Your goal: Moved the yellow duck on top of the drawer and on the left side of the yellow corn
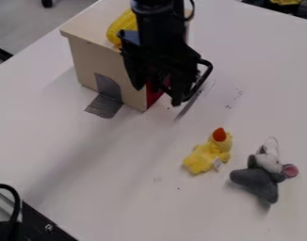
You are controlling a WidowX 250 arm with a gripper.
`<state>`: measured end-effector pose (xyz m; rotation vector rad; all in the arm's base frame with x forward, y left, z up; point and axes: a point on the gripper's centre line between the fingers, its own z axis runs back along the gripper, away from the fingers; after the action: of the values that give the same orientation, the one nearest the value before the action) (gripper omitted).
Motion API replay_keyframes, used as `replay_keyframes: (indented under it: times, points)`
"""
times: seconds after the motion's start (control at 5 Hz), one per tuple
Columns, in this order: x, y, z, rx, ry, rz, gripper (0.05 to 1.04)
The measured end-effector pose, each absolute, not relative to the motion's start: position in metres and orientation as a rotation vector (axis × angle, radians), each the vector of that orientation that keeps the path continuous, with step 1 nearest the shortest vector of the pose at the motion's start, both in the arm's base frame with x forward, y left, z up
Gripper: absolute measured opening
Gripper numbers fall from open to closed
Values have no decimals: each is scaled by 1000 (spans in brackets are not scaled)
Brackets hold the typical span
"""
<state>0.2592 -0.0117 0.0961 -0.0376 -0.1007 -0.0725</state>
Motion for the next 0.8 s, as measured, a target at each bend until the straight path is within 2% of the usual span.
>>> replay_keyframes:
  times: [0.4,0.8]
  points:
    - [257,-49,62,22,-104,-182,1001]
    - [252,-62,32,28,-101,-193,1001]
